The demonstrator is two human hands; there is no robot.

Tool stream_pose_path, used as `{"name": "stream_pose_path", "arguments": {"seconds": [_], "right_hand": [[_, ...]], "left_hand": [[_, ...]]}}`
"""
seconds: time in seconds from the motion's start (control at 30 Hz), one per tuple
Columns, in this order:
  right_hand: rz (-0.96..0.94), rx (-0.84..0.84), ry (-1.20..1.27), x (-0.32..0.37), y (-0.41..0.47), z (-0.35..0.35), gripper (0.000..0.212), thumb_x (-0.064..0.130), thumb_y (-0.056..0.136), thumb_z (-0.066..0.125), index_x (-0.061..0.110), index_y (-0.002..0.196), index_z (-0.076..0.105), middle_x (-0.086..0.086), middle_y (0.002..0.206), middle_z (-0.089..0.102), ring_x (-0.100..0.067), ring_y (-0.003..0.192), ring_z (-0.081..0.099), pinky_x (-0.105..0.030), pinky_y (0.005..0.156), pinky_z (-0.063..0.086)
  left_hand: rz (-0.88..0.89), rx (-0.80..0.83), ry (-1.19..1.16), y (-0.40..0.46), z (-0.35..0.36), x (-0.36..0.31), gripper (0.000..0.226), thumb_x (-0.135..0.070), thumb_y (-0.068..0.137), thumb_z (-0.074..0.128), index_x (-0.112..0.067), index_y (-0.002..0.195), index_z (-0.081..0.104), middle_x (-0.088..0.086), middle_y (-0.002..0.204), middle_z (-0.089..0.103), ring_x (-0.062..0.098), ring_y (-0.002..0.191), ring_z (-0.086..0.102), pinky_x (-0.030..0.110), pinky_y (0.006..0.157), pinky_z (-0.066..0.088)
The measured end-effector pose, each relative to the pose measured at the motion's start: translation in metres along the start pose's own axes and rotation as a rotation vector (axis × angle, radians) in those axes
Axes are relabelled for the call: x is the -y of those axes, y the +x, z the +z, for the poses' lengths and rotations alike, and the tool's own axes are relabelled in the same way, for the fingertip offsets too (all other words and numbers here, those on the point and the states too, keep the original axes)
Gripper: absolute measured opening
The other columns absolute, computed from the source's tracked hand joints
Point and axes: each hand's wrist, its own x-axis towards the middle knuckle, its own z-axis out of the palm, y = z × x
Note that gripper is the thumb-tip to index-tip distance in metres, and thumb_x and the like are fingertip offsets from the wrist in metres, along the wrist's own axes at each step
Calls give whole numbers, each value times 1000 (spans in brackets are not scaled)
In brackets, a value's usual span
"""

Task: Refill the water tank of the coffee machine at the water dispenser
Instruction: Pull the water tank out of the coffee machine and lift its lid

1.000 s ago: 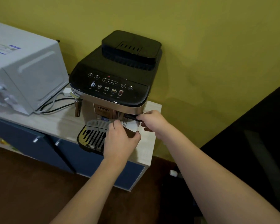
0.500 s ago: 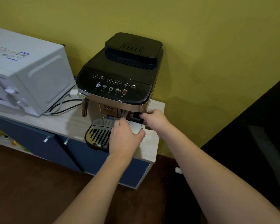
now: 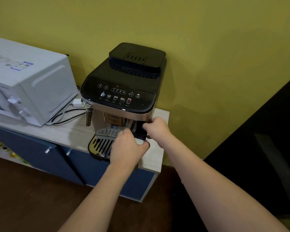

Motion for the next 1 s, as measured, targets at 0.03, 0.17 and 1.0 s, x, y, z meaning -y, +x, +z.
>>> {"name": "stream_pose_path", "arguments": {"seconds": [0.03,0.17,1.0], "right_hand": [[-6,-3,-10,0,0,1,18,14,79,58,1,88,67,-16,84,69,-34,76,66,-52,76,60],[-15,0,-42,-4,-12,4,11,13,81,60,5,82,67,-15,85,71,-33,80,70,-48,75,62],[-35,85,29,-20,-69,12,17,8,86,60,15,72,54,-3,69,55,-20,61,54,-33,56,49]], "left_hand": [[4,-3,9,-1,-1,1,48,-45,72,65,-11,104,53,4,101,56,21,86,56,32,66,48],[-5,12,21,-13,-6,7,47,-45,72,67,-13,103,50,2,98,54,19,84,57,33,67,51],[27,46,21,-80,-24,34,49,-56,60,64,-22,94,50,-6,90,51,12,77,54,28,62,49]]}}
